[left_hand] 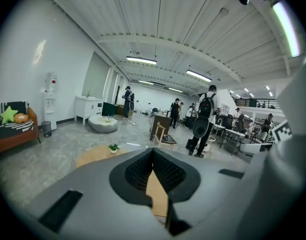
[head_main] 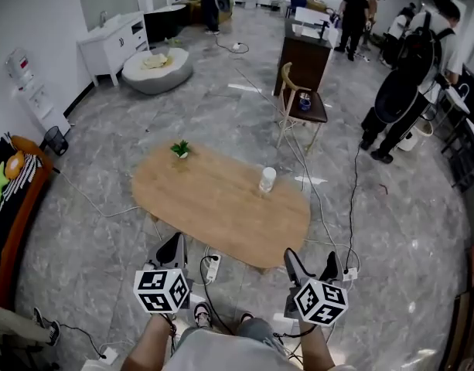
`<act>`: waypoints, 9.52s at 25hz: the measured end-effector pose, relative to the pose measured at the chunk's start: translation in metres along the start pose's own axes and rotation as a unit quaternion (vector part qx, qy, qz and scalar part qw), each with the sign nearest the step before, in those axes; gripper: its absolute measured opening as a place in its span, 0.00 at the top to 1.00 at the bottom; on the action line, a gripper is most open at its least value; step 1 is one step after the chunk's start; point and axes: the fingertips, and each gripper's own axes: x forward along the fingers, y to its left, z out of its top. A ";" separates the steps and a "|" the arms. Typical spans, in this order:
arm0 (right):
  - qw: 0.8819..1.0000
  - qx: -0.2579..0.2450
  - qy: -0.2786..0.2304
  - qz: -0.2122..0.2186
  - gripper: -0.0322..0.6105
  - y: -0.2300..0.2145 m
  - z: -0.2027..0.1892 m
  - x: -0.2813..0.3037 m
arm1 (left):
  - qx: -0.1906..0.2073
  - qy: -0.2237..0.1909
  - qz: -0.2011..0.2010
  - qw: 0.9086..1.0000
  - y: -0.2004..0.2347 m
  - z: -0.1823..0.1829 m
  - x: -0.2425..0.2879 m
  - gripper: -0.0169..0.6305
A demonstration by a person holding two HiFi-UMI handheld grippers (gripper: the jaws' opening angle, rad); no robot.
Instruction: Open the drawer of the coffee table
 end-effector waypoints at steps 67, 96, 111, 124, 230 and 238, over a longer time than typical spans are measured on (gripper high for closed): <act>0.951 -0.165 0.206 0.161 0.19 -0.111 -0.482 0.226 | -0.038 0.233 0.025 0.971 0.060 -0.429 0.127 0.98; 0.947 -0.190 0.187 0.180 0.58 -0.106 -0.484 0.241 | -0.043 0.246 0.018 0.968 0.052 -0.446 0.132 0.98; 0.937 -0.206 0.196 0.201 0.66 -0.107 -0.481 0.238 | -0.041 0.253 0.005 0.967 0.039 -0.454 0.133 0.98; 0.932 -0.214 0.198 0.214 0.68 -0.107 -0.480 0.232 | -0.042 0.253 0.017 0.966 0.047 -0.458 0.127 0.98; 0.782 -0.343 0.302 0.424 0.78 -0.035 -0.606 0.047 | -0.127 0.230 0.143 0.954 0.119 -0.483 0.049 0.99; 0.791 -0.326 0.296 0.424 0.76 -0.036 -0.612 0.048 | -0.125 0.227 0.133 0.957 0.115 -0.482 0.055 0.99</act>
